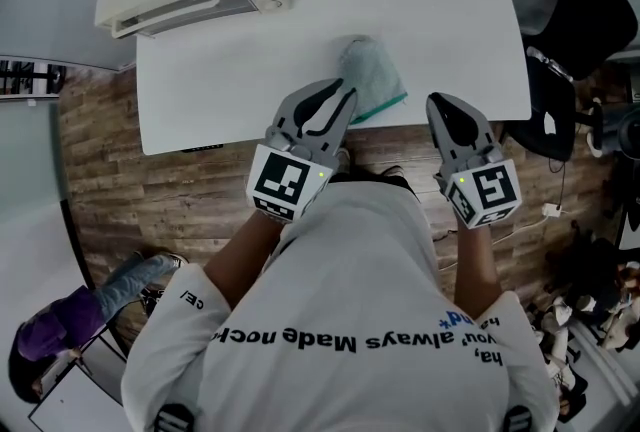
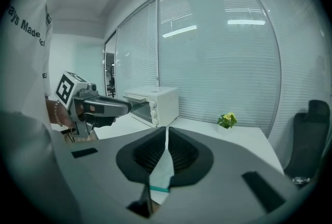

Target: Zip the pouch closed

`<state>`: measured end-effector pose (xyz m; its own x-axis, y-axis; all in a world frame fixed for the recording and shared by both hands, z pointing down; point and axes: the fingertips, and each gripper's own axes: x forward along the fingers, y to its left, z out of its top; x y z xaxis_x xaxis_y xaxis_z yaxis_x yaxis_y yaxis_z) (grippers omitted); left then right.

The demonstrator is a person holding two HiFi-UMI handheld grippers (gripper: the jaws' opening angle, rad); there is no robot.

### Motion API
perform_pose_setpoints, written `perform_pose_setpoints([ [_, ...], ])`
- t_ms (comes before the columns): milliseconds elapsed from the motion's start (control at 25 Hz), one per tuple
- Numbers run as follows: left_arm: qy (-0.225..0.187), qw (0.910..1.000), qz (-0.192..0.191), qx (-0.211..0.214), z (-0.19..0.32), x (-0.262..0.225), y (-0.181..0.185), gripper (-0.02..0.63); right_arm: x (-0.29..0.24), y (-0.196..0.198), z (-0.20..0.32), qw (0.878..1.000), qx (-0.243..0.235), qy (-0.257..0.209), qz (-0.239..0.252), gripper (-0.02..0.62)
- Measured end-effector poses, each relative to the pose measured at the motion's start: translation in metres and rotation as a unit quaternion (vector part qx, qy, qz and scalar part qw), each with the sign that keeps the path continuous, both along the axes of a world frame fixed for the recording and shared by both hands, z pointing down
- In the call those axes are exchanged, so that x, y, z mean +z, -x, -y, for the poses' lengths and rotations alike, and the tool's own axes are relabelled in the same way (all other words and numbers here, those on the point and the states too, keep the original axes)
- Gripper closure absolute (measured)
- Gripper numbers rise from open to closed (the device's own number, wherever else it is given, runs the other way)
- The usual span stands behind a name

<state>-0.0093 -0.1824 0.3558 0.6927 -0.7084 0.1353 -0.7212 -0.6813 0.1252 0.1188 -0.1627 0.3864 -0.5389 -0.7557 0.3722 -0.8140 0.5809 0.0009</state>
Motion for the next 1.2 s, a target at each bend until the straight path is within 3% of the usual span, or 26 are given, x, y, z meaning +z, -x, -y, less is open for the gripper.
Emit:
perform_pose_setpoints([
  [360, -0.021, 0.9989, -0.04, -0.014, -0.006, -0.038, 0.002, 0.518, -0.044, 0.009, -0.014, 0.999, -0.009, -0.023, 0.03, 0.58],
  [1200, -0.03, 0.9987, -0.041, -0.003, -0.011, -0.044, -0.008, 0.518, -0.056, 0.014, -0.02, 0.999, -0.016, -0.036, 0.036, 0.588],
])
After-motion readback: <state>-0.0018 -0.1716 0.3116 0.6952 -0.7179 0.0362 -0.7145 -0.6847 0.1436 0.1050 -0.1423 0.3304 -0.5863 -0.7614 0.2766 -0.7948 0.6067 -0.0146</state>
